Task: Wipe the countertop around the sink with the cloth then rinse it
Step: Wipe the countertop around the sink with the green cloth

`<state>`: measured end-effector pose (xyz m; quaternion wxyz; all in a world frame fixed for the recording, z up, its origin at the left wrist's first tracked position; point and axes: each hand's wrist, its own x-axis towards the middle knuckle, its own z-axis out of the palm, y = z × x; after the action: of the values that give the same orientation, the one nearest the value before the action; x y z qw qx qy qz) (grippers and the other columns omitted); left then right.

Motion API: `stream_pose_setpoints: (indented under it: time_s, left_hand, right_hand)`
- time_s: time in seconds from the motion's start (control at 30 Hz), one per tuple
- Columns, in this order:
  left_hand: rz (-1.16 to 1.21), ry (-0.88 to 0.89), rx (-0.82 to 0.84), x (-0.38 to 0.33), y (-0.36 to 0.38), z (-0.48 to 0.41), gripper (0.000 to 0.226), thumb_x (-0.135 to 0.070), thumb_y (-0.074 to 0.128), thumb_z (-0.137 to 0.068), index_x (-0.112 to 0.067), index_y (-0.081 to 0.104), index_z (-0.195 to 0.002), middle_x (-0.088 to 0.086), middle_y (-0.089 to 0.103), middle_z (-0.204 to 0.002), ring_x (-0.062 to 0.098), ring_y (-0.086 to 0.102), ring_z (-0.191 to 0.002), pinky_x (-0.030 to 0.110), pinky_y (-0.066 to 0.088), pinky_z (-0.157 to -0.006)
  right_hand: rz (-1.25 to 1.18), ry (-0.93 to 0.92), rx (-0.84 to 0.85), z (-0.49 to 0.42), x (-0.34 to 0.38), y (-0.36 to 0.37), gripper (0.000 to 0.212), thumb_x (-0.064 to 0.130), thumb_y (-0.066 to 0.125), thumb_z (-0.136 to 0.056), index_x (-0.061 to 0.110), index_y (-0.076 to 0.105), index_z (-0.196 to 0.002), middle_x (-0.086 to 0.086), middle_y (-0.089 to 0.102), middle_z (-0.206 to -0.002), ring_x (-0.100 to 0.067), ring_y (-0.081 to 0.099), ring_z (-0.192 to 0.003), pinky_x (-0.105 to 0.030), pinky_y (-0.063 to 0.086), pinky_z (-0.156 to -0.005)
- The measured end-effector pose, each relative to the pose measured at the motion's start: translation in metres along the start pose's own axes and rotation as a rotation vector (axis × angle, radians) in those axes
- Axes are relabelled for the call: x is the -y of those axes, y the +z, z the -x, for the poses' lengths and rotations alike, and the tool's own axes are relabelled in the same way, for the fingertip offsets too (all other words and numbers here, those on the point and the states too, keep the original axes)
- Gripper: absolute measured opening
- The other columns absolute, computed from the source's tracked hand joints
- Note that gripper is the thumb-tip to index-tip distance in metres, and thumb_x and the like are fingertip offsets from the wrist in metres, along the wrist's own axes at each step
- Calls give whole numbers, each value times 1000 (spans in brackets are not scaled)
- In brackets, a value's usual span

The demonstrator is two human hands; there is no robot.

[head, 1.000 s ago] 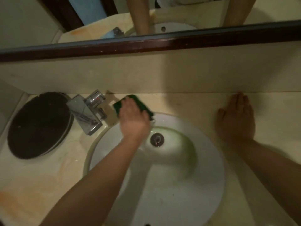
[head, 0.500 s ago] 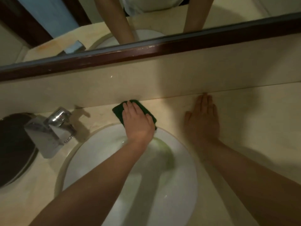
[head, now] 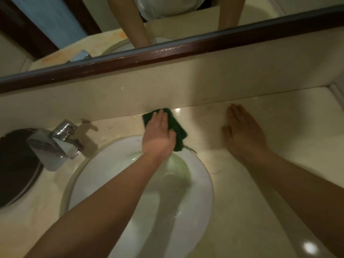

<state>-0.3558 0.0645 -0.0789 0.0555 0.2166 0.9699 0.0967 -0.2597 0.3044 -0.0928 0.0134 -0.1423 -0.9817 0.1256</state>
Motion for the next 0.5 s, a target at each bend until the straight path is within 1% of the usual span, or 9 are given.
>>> stream_pose_setpoints:
  time_s: [0.07, 0.13, 0.2, 0.27, 0.37, 0.43, 0.5]
  left_hand:
    - [-48, -188, -66, 39, -7, 7, 63, -29, 31, -95, 0, 23, -151, 18, 21, -159, 31, 17, -147, 37, 10, -121]
    - [-60, -344, -48, 59, -13, 4, 62, -25, 34, -98, 3, 19, -151, 20, 19, -159, 34, 15, -147, 41, 10, -121]
    - [-68, -412, -39, 52, -12, -1, 63, -27, 33, -99, 4, 15, -151, 21, 17, -159, 35, 13, -147, 44, 9, -121]
    - [-81, -381, -48, 31, -6, -3, 64, -29, 29, -99, 4, 15, -151, 22, 18, -159, 36, 13, -147, 46, 9, -120]
    - [-104, -229, -25, -14, 8, -7, 67, -32, 23, -95, 3, 15, -151, 21, 18, -159, 36, 11, -147, 45, 9, -120]
    - [-109, -145, 8, -44, 16, -13, 67, -33, 26, -97, 2, 11, -152, 20, 14, -160, 35, 7, -148, 44, 6, -121]
    - [-125, -96, 28, -65, 20, -18, 69, -35, 24, -96, 2, 10, -152, 20, 14, -160, 36, 7, -148, 44, 5, -121]
  right_hand:
    - [52, 54, -14, 5, 0, 1, 70, 38, 25, -89, 2, 26, -150, -14, 26, -158, -27, 18, -147, -39, 14, -120]
    - [68, 143, -44, 4, 6, 3, 74, 39, 28, -88, 0, 24, -149, -18, 24, -158, -30, 17, -147, -44, 13, -120]
    - [71, 218, -62, 3, 9, 4, 78, 43, 31, -86, -2, 22, -149, -22, 23, -156, -34, 16, -147, -47, 14, -120]
    - [80, 237, -69, 3, 9, 6, 80, 45, 30, -85, -2, 21, -149, -24, 23, -156, -35, 17, -147, -48, 16, -119]
    - [88, 219, -27, -2, 7, 11, 82, 47, 23, -85, -2, 15, -151, -22, 15, -159, -33, 11, -148, -44, 11, -120]
    - [65, 154, -2, -3, 0, 8, 81, 45, 22, -86, -1, 13, -152, -19, 12, -160, -30, 8, -149, -41, 9, -121]
    - [52, 42, 10, -4, -18, 1, 76, 40, 24, -88, 1, 17, -152, -16, 16, -160, -27, 12, -149, -38, 13, -120]
